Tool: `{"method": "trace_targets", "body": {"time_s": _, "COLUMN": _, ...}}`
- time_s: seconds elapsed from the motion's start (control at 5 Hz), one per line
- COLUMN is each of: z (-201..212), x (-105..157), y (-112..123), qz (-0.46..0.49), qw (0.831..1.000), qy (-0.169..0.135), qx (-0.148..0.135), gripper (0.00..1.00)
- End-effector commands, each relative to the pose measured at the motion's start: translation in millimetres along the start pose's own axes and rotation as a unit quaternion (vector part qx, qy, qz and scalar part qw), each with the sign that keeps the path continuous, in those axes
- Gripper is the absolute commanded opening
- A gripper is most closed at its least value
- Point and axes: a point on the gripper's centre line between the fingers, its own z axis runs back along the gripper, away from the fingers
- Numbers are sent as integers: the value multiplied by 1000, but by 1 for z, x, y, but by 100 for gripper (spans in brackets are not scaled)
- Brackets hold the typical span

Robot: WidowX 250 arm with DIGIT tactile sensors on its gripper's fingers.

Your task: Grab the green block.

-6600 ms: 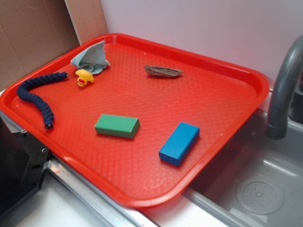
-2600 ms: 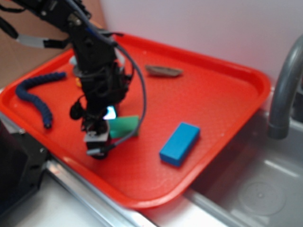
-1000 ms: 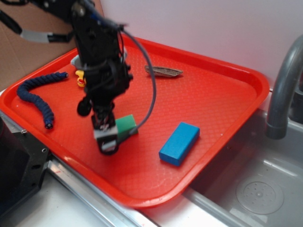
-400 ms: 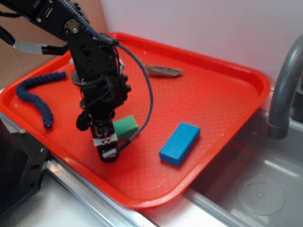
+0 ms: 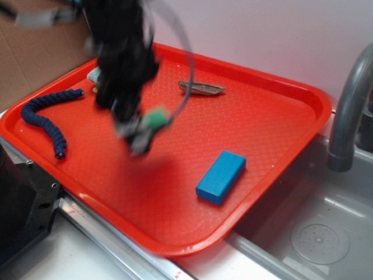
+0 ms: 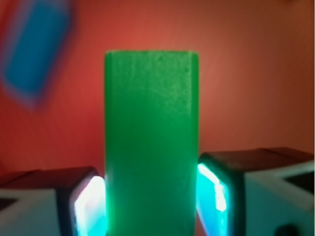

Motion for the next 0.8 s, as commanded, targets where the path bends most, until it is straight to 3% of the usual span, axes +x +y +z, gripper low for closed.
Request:
{"method": "trace_targets", "body": {"time_s": 0.0, "z": 105, "x": 21, "y": 19, "qz": 196, "qw": 980, "qy": -23, "qx": 1, "gripper": 0}}
{"method": "trace_targets", "body": {"time_s": 0.2, "z": 154, "x": -6, "y": 9, "qz": 159, "qw": 985, "qy": -47, "qx": 55, "gripper": 0}}
{"method": "trace_targets", "body": {"time_s": 0.4, "z": 166, "x": -36, "y": 5, "qz": 158, "qw": 983, "qy": -72, "qx": 59, "gripper": 0}}
{"method": "trace_targets", "body": {"time_s": 0.6, "z": 163, "x": -40, "y": 7, "qz": 159, "qw": 983, "qy": -78, "qx": 49, "gripper": 0}}
